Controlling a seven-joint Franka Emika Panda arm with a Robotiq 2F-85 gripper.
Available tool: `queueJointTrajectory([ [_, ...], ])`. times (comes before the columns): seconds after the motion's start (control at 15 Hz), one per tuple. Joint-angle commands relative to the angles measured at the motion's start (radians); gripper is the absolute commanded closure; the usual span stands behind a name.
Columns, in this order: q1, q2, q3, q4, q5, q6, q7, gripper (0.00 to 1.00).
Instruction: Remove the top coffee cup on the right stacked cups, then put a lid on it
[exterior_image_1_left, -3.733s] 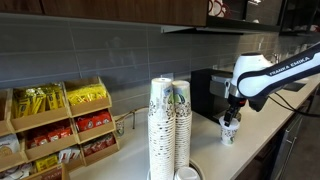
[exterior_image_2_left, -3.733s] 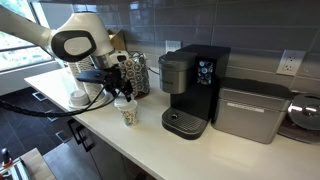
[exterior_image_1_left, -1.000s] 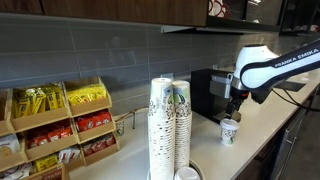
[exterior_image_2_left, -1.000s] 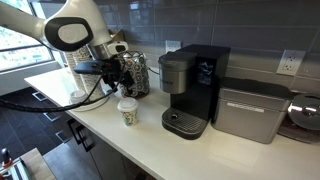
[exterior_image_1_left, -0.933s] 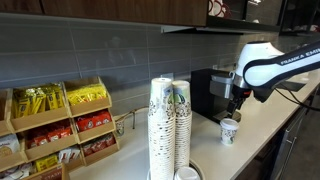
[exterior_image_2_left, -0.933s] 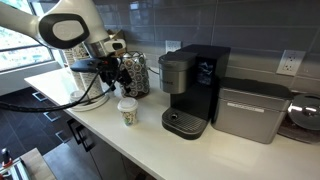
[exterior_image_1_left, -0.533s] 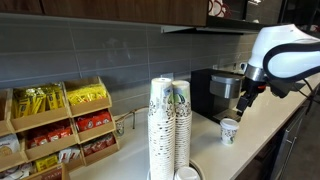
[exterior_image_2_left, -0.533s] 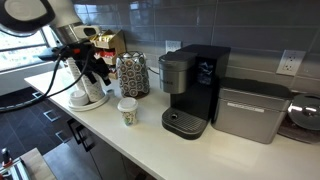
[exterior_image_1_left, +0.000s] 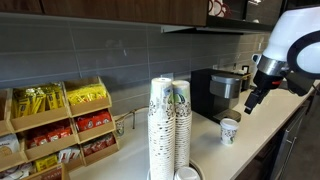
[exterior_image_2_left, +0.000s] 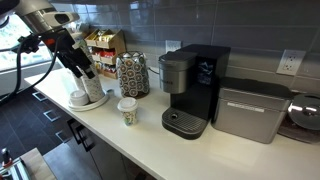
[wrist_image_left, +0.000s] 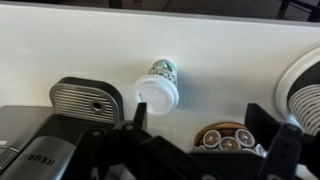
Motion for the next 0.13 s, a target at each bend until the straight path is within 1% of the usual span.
queueJointTrajectory([
  [0.0,0.014,0.006,-0.012,0.002,-0.011,-0.003,0.010,0.00],
  [0.07,0.014,0.011,-0.012,0.003,-0.011,-0.003,0.009,0.00],
])
